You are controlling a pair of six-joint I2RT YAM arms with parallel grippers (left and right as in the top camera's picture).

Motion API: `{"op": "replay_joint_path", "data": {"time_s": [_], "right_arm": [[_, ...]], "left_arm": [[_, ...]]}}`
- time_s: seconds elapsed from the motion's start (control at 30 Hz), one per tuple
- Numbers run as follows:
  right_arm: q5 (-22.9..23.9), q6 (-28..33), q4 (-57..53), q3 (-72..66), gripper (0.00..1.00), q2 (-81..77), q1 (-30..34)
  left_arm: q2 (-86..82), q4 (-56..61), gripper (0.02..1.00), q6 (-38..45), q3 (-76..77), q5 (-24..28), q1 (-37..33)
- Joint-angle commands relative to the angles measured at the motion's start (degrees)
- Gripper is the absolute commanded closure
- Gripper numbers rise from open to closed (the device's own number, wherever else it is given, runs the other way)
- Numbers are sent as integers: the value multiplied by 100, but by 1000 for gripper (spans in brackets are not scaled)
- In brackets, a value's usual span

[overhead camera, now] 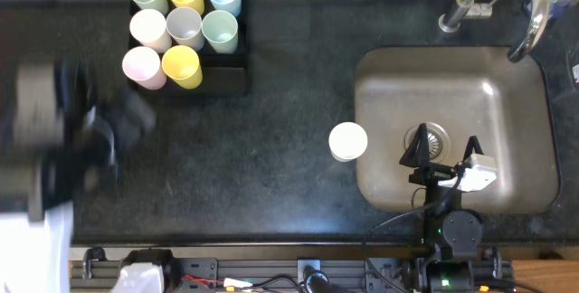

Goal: Store Cups

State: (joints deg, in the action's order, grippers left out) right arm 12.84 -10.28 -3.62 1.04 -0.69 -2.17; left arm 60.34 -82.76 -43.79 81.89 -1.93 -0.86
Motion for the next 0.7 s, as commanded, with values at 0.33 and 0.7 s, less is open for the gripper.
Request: {"op": "replay_joint_path", "data": {"time_s": [0.33,0.7], "right_arm": [[-9,0,44,-79,5,48,24],[-11,0,44,-79,5,48,24]], "left_arm": [[-4544,7423,18,4122,-6367,162,-4],[-5875,9138,20,4089,-8146,227,-4]]}}
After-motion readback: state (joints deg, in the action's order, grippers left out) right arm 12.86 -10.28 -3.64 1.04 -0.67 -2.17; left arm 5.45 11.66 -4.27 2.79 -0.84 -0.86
